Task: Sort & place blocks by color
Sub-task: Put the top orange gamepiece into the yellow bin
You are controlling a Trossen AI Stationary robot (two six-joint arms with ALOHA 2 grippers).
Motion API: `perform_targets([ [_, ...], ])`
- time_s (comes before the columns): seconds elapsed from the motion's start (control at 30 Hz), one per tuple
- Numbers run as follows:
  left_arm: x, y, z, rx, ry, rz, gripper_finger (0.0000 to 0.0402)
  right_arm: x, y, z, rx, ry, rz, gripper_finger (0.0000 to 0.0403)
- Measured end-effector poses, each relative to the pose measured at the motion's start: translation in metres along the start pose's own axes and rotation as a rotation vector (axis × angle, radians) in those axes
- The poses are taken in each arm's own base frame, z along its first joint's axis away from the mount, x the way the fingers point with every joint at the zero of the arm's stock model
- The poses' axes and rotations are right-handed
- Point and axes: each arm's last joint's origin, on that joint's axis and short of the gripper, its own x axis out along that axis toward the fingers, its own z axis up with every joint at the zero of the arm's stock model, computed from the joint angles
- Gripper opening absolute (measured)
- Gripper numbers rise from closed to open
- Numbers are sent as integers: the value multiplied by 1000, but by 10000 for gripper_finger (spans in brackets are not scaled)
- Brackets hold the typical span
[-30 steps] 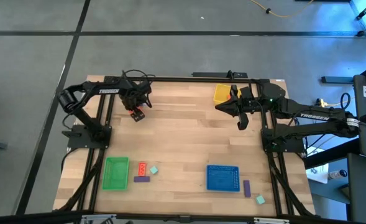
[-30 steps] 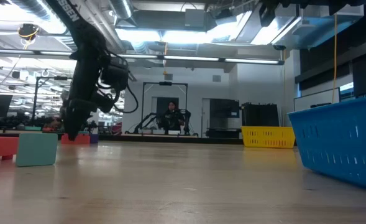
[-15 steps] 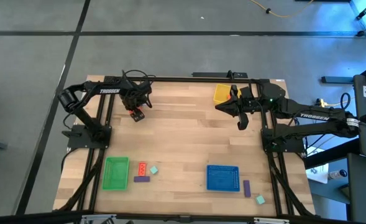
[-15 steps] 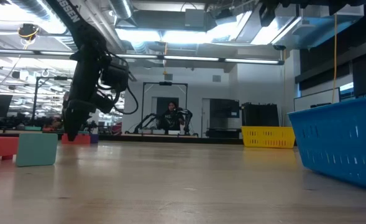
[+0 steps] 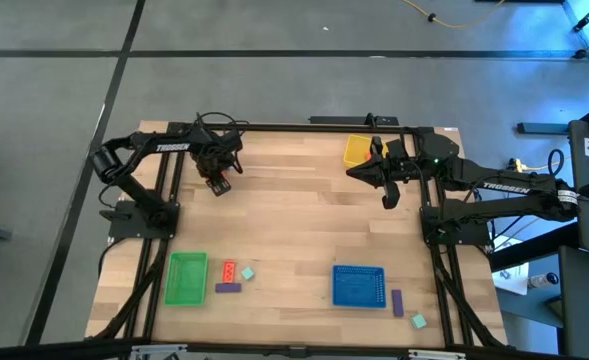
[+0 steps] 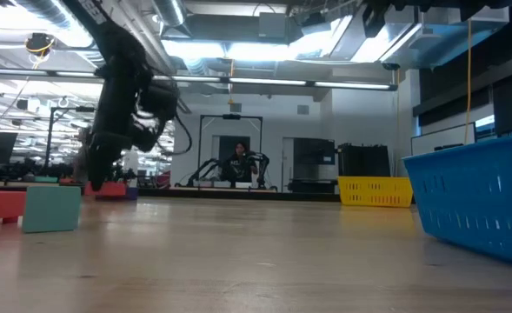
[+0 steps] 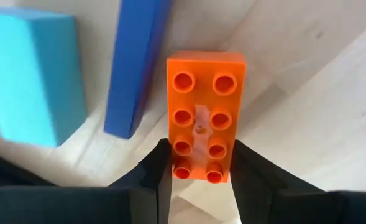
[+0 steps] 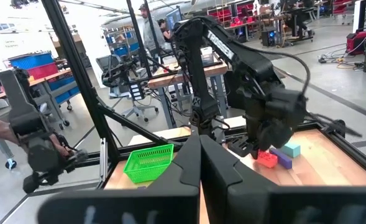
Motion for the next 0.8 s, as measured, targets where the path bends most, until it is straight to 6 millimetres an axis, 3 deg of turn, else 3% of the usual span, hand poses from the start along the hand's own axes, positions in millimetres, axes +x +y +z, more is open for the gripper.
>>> perform_targets([
  [0.17,-36,-11,-9,-63,-205,-7,117,0,0,0,0,1,0,0],
  [0.57,-142,-71,-37,-10,-1047,-304,117,0,1,0,-2,6,22,0],
  [0.8,-173,-113,-41,44,-1346,-453,117,0,1,0,-2,6,26,0],
])
